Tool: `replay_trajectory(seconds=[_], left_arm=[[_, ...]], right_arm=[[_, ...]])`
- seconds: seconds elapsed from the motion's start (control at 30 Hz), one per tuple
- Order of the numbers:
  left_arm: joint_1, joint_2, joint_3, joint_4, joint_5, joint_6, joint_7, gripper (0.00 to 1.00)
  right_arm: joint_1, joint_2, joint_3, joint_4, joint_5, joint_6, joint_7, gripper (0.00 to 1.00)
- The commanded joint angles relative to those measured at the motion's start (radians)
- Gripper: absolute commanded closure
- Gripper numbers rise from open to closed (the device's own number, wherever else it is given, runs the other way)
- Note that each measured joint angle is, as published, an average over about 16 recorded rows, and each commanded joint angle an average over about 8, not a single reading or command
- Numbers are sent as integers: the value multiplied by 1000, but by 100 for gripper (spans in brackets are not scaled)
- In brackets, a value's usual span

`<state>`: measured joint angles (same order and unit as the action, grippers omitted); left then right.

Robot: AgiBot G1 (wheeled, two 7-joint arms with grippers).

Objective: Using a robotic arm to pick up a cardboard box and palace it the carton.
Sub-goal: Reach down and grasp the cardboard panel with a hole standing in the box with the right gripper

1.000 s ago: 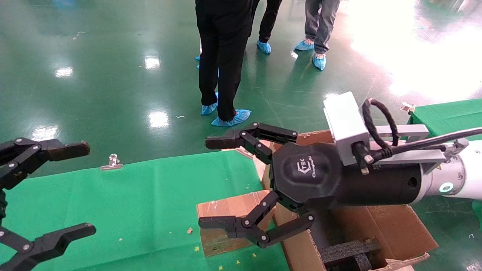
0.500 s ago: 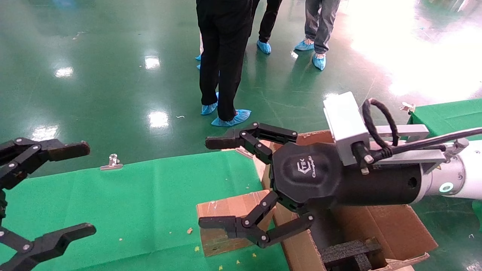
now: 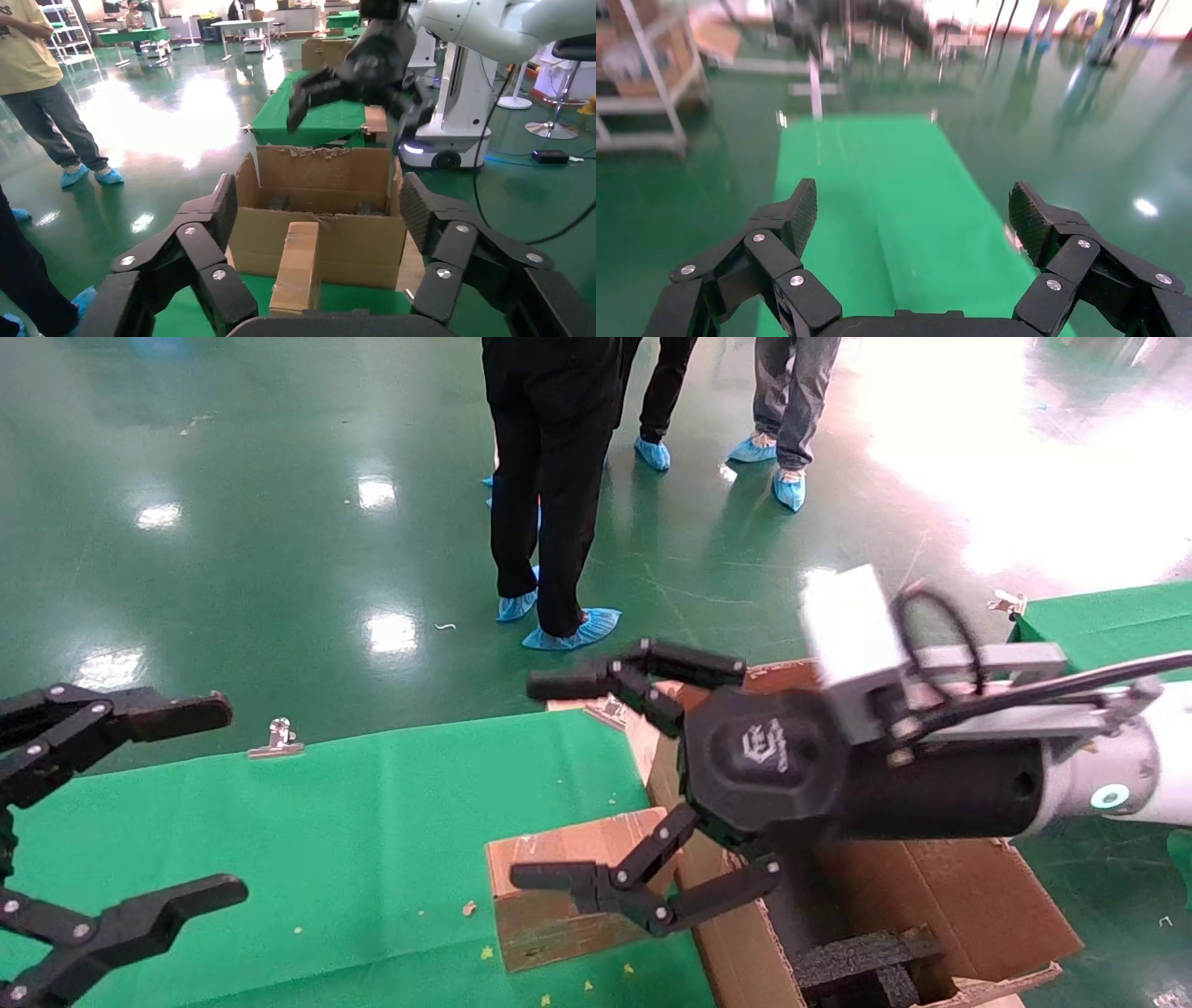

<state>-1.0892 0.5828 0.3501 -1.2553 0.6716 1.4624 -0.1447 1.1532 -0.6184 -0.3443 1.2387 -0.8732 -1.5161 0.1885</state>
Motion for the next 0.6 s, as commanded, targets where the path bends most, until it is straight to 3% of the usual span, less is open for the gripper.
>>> replay_trajectory(seconds=[0.03, 0.33, 0.6], left_arm=[[0, 0, 0, 0, 0, 0, 0, 100], [0, 0, 0, 0, 0, 0, 0, 100], [0, 0, 0, 0, 0, 0, 0, 100]], right_arm=[[20, 2, -16, -7, -39, -7, 2, 0], [219, -117, -187, -168, -309, -60, -17, 0], [397, -265, -380, -363, -486, -70, -104, 0]])
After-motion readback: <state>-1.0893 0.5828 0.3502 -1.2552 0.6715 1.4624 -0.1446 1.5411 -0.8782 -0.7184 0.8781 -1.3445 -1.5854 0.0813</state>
